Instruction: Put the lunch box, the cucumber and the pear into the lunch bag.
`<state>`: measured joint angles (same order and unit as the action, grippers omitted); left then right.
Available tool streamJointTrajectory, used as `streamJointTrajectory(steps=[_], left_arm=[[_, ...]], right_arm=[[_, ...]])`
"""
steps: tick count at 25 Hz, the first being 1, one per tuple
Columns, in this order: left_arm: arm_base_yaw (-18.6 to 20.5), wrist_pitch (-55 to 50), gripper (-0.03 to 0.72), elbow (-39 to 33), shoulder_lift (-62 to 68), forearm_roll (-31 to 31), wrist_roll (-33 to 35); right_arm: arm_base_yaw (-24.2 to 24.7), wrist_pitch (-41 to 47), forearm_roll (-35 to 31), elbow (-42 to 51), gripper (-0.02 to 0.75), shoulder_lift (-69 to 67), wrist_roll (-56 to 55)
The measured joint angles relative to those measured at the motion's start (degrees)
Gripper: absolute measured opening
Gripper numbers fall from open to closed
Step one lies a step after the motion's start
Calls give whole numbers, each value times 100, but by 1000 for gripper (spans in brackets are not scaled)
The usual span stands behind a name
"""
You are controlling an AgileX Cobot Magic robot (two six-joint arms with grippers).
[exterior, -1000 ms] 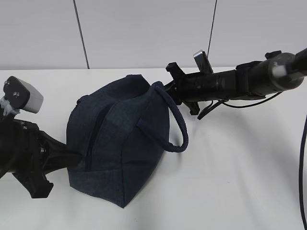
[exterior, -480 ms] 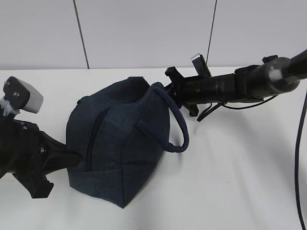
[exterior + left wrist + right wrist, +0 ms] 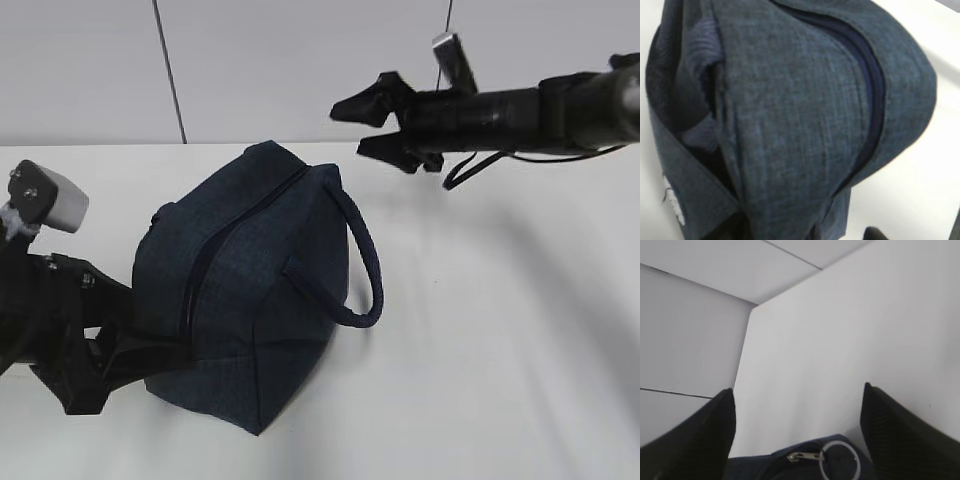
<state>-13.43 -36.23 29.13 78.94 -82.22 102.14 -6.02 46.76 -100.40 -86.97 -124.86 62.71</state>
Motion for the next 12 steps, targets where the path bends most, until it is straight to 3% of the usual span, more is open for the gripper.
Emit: streamJointTrajectory(steps=[5,8,12], left_arm=[[0,1,433,0,-312,509,-606],[0,316,435,0,-578,1228,-1467],[0,594,435,0,-958,1941,-2438]], right_arm=[[236,60,818,0,592,641,41],[199,182,1945,0,592,1040,-195],[149,348,3910,0,591,1489,-1399]])
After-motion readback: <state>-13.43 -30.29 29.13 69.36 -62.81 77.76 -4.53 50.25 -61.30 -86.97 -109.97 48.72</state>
